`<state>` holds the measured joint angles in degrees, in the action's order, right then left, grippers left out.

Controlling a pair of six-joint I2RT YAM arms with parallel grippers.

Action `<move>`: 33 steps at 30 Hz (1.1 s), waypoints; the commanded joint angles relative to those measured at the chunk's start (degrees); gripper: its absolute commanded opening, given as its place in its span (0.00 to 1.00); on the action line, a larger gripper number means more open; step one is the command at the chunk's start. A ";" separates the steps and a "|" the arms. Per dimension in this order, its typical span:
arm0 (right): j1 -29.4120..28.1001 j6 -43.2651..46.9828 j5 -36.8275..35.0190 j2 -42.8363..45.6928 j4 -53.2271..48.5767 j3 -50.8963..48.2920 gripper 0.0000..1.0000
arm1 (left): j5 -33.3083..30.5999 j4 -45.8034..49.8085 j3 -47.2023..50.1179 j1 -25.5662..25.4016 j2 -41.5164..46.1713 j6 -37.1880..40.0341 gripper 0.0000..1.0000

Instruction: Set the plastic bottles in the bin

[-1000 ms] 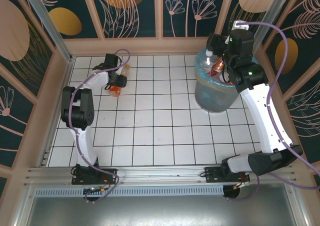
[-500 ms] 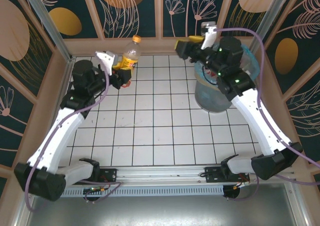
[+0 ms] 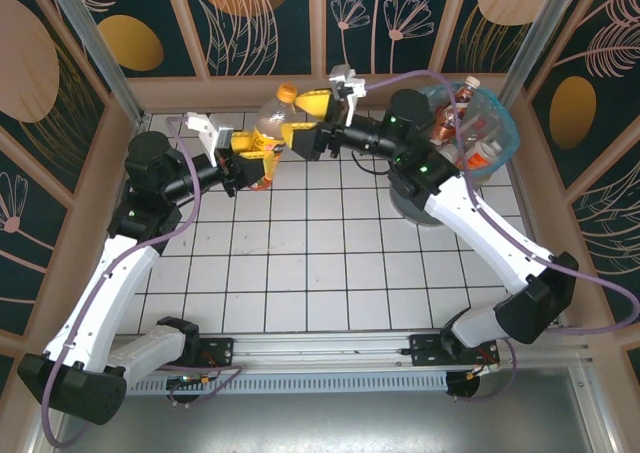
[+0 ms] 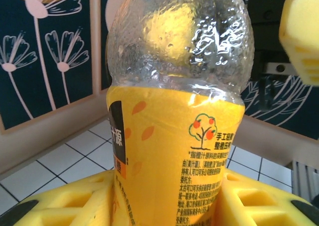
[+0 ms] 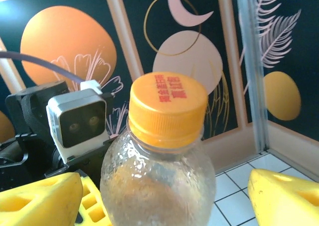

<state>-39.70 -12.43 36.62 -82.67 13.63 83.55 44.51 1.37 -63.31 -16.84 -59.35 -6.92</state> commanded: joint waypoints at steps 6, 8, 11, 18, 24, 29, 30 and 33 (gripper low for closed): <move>-1.58 2.19 0.80 -4.69 0.77 3.38 0.82 | 6.02 -1.92 -1.09 -0.12 -0.82 -0.90 0.47; -1.86 1.44 3.34 -5.50 1.84 3.64 0.76 | 6.24 -1.78 -1.12 -0.08 -1.07 -0.96 0.47; -1.95 -2.41 7.26 -6.35 6.76 2.80 0.74 | 6.80 -1.72 -1.21 -0.14 -1.29 -0.91 0.47; -1.94 -4.62 7.42 -6.48 9.33 2.49 0.59 | 7.08 -1.93 -1.03 -0.18 -1.47 -0.64 0.49; -1.82 -0.38 -0.77 -3.29 -0.56 6.33 0.37 | 2.09 -5.54 0.04 -0.13 0.55 -1.53 0.84; -1.76 6.44 -19.10 2.51 -15.28 11.73 0.36 | -8.44 -7.78 0.38 -0.12 3.16 -3.80 0.99; -1.78 7.60 -24.24 3.42 -18.37 12.86 0.36 | -9.20 -7.72 0.29 -0.18 3.40 -3.80 0.98; -1.27 10.14 -43.81 5.64 -27.14 16.60 0.32 | -10.27 -7.08 0.53 -0.15 3.63 -3.54 0.98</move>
<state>-41.32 -6.96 14.59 -81.95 -4.47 95.11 37.74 -3.51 -62.96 -16.84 -56.23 -9.76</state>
